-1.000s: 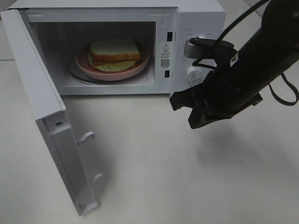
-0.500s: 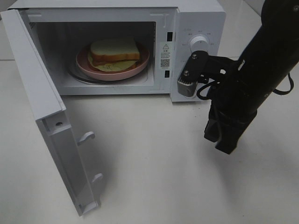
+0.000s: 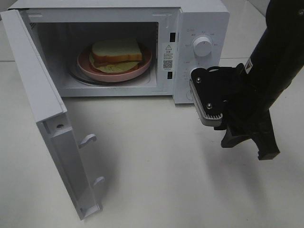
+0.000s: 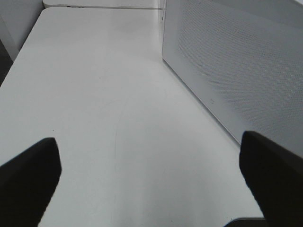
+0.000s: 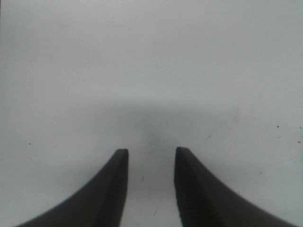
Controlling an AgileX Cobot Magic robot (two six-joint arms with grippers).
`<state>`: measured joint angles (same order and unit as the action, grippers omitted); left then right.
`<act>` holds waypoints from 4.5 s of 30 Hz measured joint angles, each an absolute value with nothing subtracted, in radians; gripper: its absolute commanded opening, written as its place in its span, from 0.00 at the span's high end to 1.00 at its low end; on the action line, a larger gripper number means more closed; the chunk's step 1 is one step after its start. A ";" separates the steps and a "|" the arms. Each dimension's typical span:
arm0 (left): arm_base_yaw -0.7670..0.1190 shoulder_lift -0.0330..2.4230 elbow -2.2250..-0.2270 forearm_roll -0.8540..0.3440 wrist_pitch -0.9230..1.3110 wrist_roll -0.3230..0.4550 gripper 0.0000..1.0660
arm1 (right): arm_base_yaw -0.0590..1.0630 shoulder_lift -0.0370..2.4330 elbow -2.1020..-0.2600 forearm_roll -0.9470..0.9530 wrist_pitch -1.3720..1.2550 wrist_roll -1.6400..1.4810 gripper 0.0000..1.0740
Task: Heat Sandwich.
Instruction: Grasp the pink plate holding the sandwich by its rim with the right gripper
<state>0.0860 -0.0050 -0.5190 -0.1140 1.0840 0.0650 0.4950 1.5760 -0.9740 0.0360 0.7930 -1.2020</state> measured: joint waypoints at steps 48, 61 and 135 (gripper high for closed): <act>0.086 -0.005 -0.519 -0.114 1.084 0.065 0.08 | 0.648 1.824 -1.355 -0.136 0.674 -1.042 0.17; 0.086 -0.005 -0.519 -0.114 1.084 0.065 0.08 | 0.674 1.946 -1.507 -0.135 0.601 -1.043 0.20; 0.086 -0.005 -0.519 -0.106 1.084 0.065 0.08 | 0.635 2.406 -1.995 -0.118 0.606 -1.048 1.00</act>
<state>0.0860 -0.0050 -0.5190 -0.1060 1.0840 0.0650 0.6350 2.4060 -1.9950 -0.1180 0.6060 -1.0480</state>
